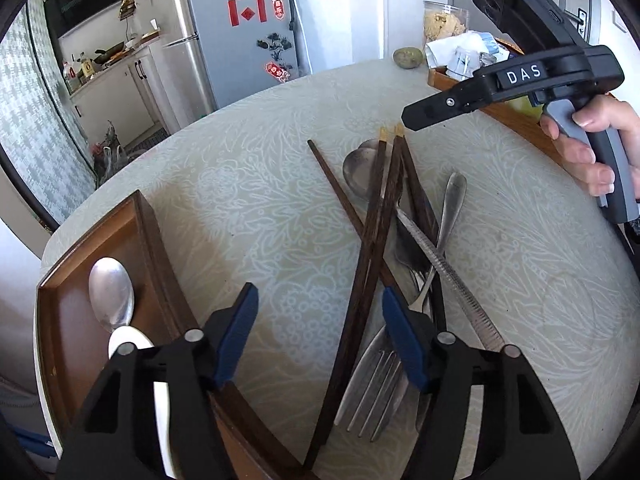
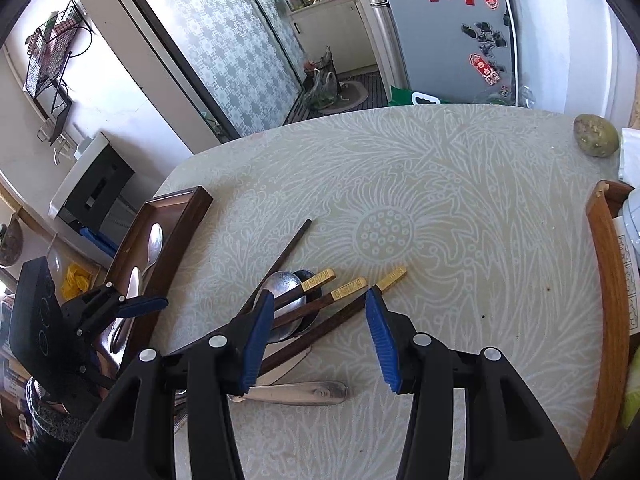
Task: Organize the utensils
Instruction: 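Reach the left gripper to the chopsticks and grasp one chopstick, then carry the chopstick into the tray and open the left gripper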
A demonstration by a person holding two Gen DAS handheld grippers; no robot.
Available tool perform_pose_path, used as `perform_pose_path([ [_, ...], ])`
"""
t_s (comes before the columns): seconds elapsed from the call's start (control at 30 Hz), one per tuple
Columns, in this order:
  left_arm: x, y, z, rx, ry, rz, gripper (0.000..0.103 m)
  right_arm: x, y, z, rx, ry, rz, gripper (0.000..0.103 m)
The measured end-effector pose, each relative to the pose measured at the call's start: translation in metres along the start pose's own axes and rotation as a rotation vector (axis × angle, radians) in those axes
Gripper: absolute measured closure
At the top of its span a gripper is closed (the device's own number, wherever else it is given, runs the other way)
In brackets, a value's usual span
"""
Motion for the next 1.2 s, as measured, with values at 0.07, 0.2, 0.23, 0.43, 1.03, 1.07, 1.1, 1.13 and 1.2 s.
perform_pose_path([
  [0.07,0.004,-0.003,-0.001,0.008,-0.006,0.023,0.048,0.000,0.000,0.000,-0.001,0.000,0.000,0.054],
  [0.2,0.007,-0.006,-0.010,0.022,-0.027,0.040,0.060,0.000,-0.001,0.000,0.000,0.000,0.002,0.054],
  [0.23,0.007,-0.006,-0.011,0.020,-0.035,0.041,0.061,0.000,-0.001,0.000,0.000,0.001,0.003,0.054],
  [0.43,0.006,-0.006,-0.023,0.018,-0.073,0.054,0.074,0.001,-0.004,0.001,-0.003,-0.009,0.010,0.054],
  [1.03,0.004,0.013,-0.029,0.037,-0.054,-0.016,0.097,-0.005,-0.013,0.019,-0.116,-0.143,-0.001,0.047],
  [1.07,0.004,0.013,-0.028,0.040,-0.047,-0.020,0.097,-0.006,-0.013,0.021,-0.126,-0.146,-0.003,0.047],
  [1.1,0.004,0.015,-0.028,0.045,-0.044,-0.026,0.097,-0.006,-0.012,0.024,-0.136,-0.145,-0.005,0.047],
  [1.13,0.003,0.015,-0.026,0.047,-0.036,-0.031,0.097,-0.007,-0.013,0.027,-0.147,-0.145,-0.005,0.047],
  [1.2,0.001,0.019,-0.025,0.054,-0.022,-0.046,0.097,-0.006,-0.017,0.031,-0.155,-0.146,0.005,0.047],
])
Point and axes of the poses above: each gripper's, at about its wrist camera, not at the fingertips, and y roughly against the way its jaws point, z to its left, x to its underside, the point moved 10 cm from there along -y, roughly the way its jaws point
